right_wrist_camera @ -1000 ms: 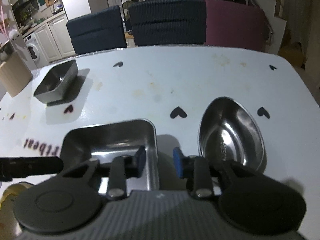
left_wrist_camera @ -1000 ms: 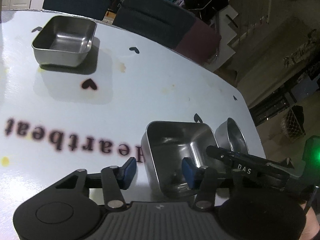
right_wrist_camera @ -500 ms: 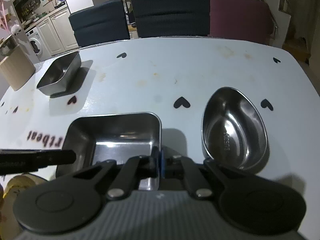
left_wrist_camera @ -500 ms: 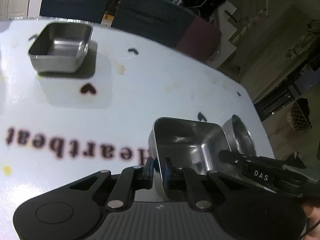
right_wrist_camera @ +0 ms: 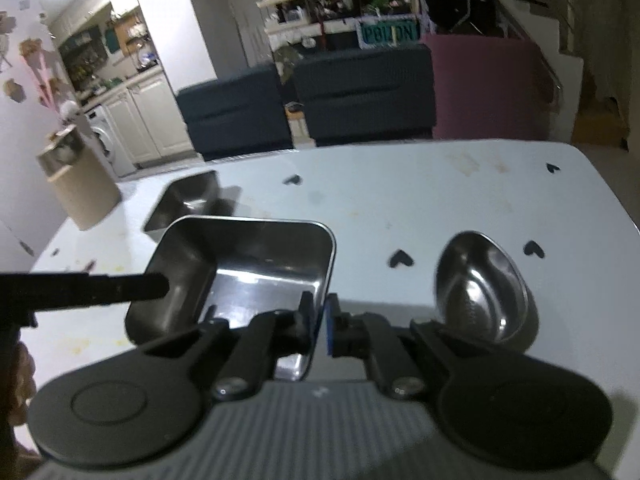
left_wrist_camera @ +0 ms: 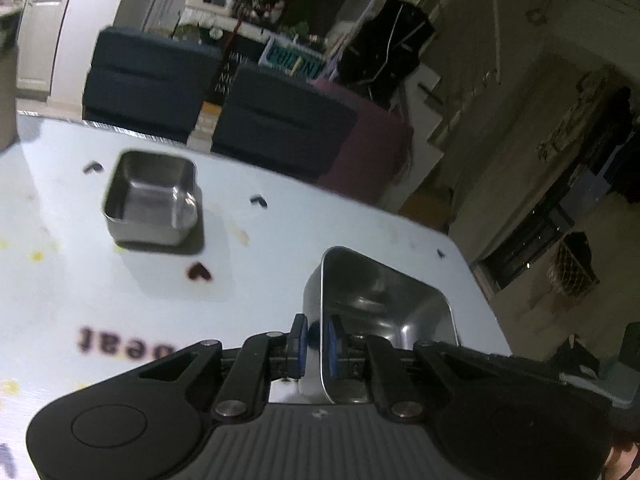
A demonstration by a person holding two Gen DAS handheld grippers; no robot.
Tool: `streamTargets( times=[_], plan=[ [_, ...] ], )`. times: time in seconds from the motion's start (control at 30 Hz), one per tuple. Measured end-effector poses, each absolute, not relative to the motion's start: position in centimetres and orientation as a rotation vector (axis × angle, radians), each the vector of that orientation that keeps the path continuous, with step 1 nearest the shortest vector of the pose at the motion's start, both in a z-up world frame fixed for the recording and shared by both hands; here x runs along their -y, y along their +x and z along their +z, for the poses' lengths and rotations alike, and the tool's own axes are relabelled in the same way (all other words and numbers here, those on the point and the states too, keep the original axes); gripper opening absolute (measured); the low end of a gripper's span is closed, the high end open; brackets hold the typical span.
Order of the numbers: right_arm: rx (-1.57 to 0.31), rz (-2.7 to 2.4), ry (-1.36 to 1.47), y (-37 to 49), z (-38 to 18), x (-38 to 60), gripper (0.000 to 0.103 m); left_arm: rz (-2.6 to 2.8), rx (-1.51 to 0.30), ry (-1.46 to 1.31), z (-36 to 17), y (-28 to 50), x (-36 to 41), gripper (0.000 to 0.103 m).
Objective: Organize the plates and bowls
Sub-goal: 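Lift the large steel tray off the table with both grippers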
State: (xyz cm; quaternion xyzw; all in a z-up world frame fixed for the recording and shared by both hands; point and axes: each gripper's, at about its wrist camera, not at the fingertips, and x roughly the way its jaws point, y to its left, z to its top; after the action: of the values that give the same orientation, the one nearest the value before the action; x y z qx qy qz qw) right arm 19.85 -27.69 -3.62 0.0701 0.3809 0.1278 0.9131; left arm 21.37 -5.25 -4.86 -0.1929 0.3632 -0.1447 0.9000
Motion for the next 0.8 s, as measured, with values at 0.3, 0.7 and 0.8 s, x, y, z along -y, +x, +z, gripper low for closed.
streamTargets(
  times=[0.3,0.7,0.8],
  plan=[
    [-0.72,0.344,0.198,16.7,-1.3,23.0,0.009,-0.259,-0.706,-0.367,-2.1,16.6,0.2,0.011],
    [-0.764,0.483,0.281,13.3,-2.0,14.9,0.013,-0.13,-0.738,-0.32,-2.3,11.2,-8.1,0.011],
    [-0.812,0.519,0.27,13.4,-2.7,12.7,0.013,-0.093,-0.745,-0.328,-2.6,10.2,-10.0,0.011]
  ],
)
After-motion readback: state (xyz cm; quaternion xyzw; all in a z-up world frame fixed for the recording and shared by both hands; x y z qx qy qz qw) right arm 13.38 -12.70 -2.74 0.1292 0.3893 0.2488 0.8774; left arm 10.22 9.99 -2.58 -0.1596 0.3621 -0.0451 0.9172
